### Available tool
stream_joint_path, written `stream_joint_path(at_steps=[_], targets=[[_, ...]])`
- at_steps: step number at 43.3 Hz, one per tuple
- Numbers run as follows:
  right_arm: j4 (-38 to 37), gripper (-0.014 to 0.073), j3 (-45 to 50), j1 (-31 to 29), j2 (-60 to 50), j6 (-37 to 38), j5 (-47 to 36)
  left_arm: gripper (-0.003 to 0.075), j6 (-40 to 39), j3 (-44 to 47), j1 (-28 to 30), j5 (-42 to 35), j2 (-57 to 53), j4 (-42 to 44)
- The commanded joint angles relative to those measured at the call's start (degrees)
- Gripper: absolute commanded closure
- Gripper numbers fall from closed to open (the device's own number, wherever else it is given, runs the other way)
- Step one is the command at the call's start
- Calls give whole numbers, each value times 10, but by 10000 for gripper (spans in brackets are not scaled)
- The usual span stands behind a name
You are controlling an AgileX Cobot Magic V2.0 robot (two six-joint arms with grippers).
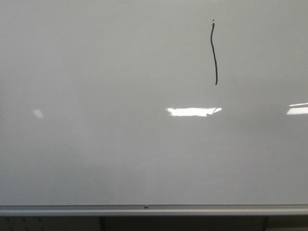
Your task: Write number 1 on whiteboard
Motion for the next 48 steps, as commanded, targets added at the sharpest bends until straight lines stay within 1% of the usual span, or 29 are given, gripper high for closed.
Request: stream_joint_path(at_steps=[1,3,6,12,18,20,23,48], targets=[[-91,662,10,-7,6,88,-71,741,-5,12,0,-48,-9,-2],[-108,662,28,-17,6,115,-73,741,-5,12,0,-48,-9,-2],[-111,662,48,-35,3,142,-70,741,-5,12,0,-48,-9,-2],[-114,662,86,-54,-36,145,-66,741,-5,12,0,-48,-9,-2],[-114,662,128,-58,-79,145,-66,741,-5,12,0,-48,-9,-2],[-114,662,126,-58,-92,145,-33,741,-5,12,0,-48,-9,-2],[-114,662,126,-58,-108,145,-17,741,-5,12,0,-48,-9,-2],[-114,662,127,-59,-108,145,-14,741,-5,12,0,-48,-9,-2]])
